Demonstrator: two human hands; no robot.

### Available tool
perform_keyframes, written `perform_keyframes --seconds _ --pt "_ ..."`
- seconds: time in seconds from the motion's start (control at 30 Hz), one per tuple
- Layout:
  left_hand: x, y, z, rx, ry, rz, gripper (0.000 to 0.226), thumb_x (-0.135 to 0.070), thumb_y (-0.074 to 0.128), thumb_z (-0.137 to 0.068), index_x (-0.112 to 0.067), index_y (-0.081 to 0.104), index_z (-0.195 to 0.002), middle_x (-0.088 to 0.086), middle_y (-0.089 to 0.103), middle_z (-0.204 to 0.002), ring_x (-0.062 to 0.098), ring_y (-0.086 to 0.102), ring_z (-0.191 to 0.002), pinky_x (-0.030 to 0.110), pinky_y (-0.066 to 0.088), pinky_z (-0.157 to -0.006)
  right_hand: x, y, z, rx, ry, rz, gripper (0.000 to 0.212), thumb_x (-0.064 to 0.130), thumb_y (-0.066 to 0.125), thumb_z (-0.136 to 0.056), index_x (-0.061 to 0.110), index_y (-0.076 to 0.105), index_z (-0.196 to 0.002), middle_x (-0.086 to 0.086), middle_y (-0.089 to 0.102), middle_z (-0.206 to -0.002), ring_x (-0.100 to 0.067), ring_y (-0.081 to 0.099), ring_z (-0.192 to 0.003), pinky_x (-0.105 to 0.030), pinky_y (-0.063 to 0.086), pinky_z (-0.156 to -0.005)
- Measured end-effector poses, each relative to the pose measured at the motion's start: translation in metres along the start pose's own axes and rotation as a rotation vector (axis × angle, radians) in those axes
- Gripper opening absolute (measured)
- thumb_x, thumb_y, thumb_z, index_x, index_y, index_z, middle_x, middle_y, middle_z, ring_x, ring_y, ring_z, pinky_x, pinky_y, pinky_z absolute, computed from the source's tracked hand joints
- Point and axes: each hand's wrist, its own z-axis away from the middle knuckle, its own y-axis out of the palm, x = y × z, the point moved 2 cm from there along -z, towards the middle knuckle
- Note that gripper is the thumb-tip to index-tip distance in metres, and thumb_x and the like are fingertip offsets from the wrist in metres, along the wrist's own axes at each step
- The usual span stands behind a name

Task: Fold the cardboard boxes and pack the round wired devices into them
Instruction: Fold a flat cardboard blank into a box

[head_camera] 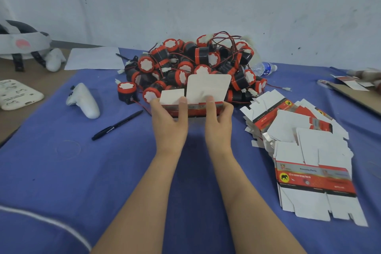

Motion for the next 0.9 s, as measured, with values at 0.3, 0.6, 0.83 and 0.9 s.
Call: perform_keyframes --seconds 0.3,0.6,0.83,0.9 --pt "0.0 0.003 -0.001 0.117 -0.032 0.176 0.033 -0.024 0.047 -0.093 -0.028 0.033 -0.122 -0.012 0.055 -0.116 0.003 0.056 -0.102 0.008 0.047 -0.074 0.006 0.006 0.007 0.185 -0.155 0.054 0.034 0.04 0.057 -0.092 0.035 0.037 -0.119 0.013 0.057 -0.117 0.012 0.055 -0.101 -0.001 0.042 -0.073" --pt "-0.001 -0.002 -0.005 0.229 -0.146 0.16 0.032 -0.047 0.035 -0.101 -0.034 0.064 -0.108 -0.013 0.069 -0.102 0.002 0.063 -0.097 0.018 0.05 -0.075 0.008 -0.006 0.0 0.057 -0.084 0.122 0.027 0.055 0.06 -0.085 0.032 0.051 -0.095 0.021 0.061 -0.087 0.017 0.056 -0.077 -0.003 0.043 -0.061" --pt "-0.002 -0.002 -0.004 0.477 -0.195 0.184 0.014 -0.045 0.047 -0.097 -0.052 0.053 -0.107 -0.029 0.068 -0.099 -0.012 0.062 -0.093 0.009 0.049 -0.068 0.006 -0.022 -0.009 0.078 0.172 0.116 0.062 0.08 0.04 -0.073 0.027 0.067 -0.085 0.008 0.074 -0.084 -0.01 0.071 -0.083 -0.023 0.051 -0.068" --pt "0.001 -0.001 -0.004 0.521 -0.211 0.165 0.02 -0.043 0.045 -0.099 -0.053 0.052 -0.114 -0.026 0.066 -0.108 -0.007 0.062 -0.101 0.017 0.05 -0.079 0.005 -0.023 -0.012 0.115 0.22 0.067 0.064 0.081 0.034 -0.073 0.029 0.068 -0.09 0.007 0.075 -0.087 -0.011 0.071 -0.084 -0.027 0.053 -0.071"
